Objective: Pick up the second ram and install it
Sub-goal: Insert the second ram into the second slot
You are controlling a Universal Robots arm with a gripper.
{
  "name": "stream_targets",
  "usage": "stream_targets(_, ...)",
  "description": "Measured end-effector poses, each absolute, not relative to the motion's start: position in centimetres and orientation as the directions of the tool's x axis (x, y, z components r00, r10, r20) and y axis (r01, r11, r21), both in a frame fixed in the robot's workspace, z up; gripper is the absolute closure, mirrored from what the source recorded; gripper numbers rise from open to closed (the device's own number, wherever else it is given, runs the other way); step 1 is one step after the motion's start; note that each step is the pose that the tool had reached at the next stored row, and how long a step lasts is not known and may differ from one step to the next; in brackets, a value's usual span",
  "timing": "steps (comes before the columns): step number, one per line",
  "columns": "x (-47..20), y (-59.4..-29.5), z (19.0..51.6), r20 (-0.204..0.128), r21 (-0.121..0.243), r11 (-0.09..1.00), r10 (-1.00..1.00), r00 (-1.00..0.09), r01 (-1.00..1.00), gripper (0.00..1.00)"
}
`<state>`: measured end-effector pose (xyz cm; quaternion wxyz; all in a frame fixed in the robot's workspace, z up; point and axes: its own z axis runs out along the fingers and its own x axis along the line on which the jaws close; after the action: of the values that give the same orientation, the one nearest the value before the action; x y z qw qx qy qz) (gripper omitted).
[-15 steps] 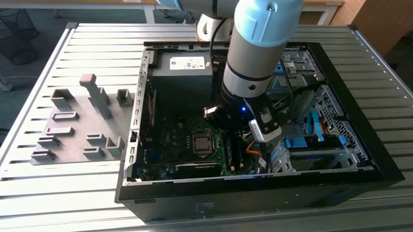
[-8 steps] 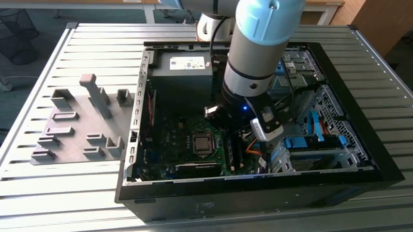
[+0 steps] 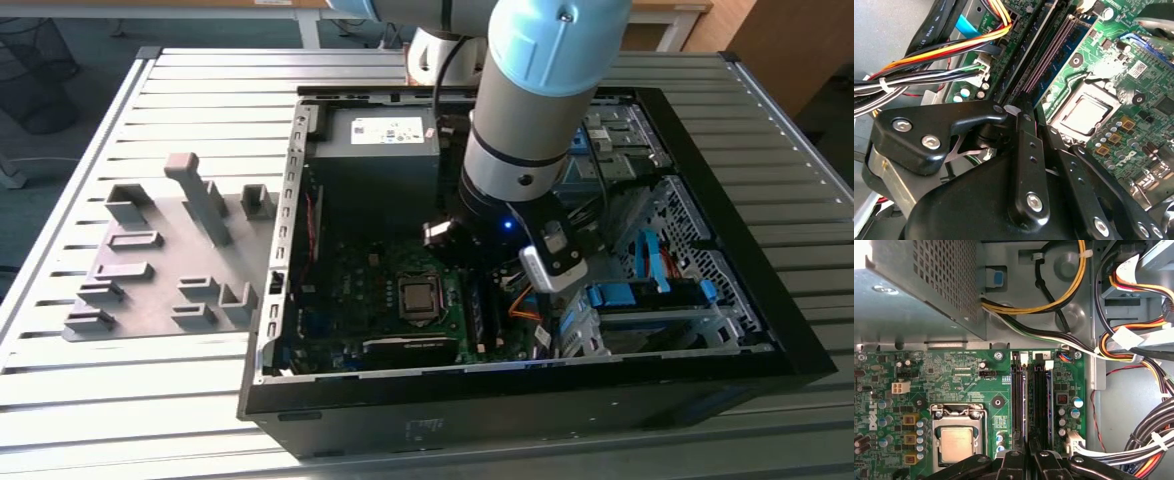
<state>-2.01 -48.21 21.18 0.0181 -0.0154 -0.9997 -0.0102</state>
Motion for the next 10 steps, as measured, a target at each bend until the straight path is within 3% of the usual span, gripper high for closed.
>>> stream_targets(10, -1.99, -48.17, 21.04, 0.037, 0.022, 1.000, 0.020, -0.999, 0.021, 0.86)
